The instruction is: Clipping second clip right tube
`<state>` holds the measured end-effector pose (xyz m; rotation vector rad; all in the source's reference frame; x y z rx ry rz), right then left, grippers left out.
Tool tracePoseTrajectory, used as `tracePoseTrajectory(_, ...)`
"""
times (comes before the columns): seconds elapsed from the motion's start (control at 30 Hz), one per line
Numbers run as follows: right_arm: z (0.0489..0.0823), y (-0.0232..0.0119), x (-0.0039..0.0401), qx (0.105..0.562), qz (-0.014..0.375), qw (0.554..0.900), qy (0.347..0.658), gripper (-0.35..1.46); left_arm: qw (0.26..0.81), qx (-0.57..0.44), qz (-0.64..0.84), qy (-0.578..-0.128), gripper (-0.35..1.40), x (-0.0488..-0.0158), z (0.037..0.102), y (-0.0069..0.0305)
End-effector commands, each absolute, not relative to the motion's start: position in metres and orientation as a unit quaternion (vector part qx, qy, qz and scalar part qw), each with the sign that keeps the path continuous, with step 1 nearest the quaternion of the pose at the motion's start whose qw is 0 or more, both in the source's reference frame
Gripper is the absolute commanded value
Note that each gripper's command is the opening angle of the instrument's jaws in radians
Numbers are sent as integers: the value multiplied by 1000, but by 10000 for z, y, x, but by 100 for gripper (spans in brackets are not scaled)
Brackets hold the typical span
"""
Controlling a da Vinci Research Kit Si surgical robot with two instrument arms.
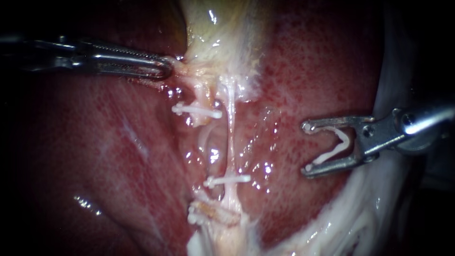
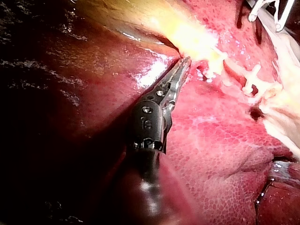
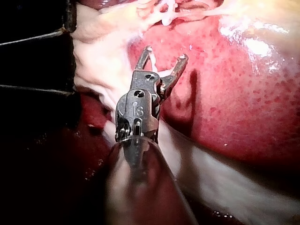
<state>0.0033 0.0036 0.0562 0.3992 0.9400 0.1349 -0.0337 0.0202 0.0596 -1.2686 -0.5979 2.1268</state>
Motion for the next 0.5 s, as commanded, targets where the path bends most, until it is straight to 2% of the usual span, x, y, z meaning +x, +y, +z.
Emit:
tracePoseTrajectory(0.03,562,36,33,191,65,870,450,50,293,-476,798,-225,-35,-335,593,204)
tracePoseTrajectory(0.23,561,36,34,192,64,870,450,50,299,-486,791,-218,-35,-309,544,227)
tracePoseTrajectory(0.4,556,38,45,211,62,855,470,50,299,-495,789,-208,-35,-295,520,231)
tracePoseTrajectory(0.5,555,38,59,237,85,842,477,50,299,-495,789,-207,-35,-297,521,229)
